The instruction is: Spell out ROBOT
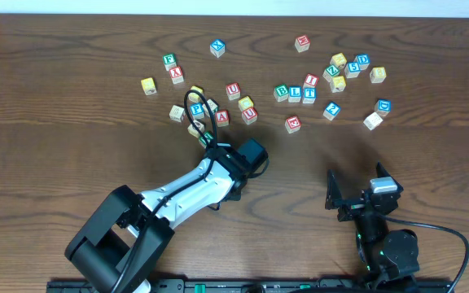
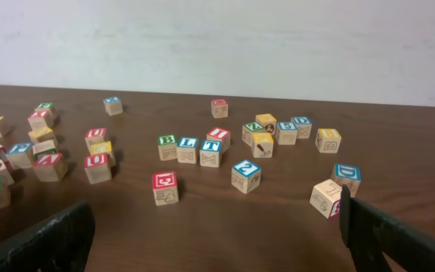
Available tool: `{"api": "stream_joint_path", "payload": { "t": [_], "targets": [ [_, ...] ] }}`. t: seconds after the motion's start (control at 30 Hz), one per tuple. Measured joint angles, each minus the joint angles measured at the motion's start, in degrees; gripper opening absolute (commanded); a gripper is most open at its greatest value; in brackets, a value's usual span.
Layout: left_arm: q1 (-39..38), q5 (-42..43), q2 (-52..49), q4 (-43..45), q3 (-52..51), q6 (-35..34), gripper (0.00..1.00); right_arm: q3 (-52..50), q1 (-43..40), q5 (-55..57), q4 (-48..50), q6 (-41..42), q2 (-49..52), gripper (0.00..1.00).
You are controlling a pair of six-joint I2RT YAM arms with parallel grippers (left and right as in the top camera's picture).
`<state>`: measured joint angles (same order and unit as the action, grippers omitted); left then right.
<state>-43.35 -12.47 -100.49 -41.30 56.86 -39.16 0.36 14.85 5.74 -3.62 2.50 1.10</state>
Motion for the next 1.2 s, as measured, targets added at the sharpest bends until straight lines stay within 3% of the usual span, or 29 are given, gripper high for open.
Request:
{"api": "stream_joint_path", "payload": {
  "t": [0.77,1.2],
  "targets": [
    [0.0,-0.68,0.0,-0.46,0.0,0.02,0.08,0.0,0.0,0.0,0.0,0.0,0.0,0.99],
    [0.0,10.73,0.24,-1.09,0.0,0.0,0.08,0.0,0.0,0.0,0.0,0.0,0.02,0.99]
  ]
}}
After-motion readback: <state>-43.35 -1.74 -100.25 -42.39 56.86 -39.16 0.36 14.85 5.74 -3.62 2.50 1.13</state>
